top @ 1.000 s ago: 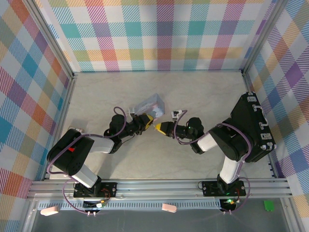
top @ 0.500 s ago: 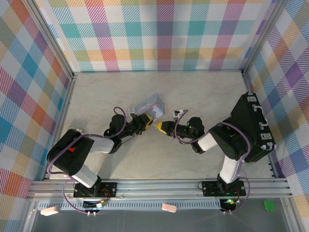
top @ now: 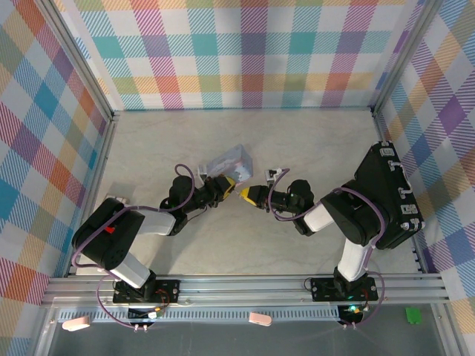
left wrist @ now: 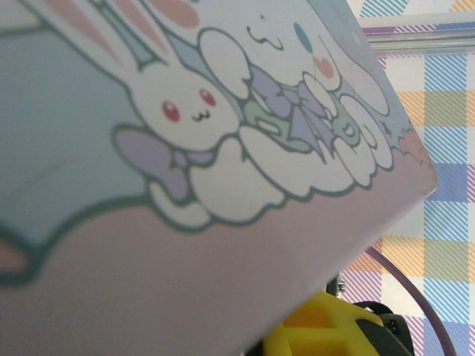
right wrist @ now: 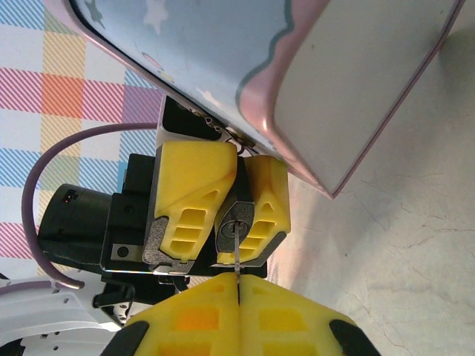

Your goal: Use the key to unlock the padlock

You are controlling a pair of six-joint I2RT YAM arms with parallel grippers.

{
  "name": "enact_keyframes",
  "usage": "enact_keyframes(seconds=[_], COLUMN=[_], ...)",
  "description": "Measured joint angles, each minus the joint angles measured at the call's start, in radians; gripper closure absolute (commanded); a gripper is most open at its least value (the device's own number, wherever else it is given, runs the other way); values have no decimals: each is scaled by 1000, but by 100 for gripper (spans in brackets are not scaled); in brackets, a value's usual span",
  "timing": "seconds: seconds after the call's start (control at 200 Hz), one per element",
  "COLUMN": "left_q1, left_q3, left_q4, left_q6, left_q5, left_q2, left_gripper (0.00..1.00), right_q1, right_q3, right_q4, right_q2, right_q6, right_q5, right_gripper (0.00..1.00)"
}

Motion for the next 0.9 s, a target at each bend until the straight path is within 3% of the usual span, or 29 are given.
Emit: enact_keyframes(seconds=[0.9], left_q1=[-24], left_q3=[5], left_q4=[-71], left_q6=[44], left_q5=[-80], left_q2=[-31], left_gripper=[100], right_q1=[41], right_q3=[0], right_q4=[3], right_q2=[18], right_q6=[52], right_q5=[79], right_gripper=[100])
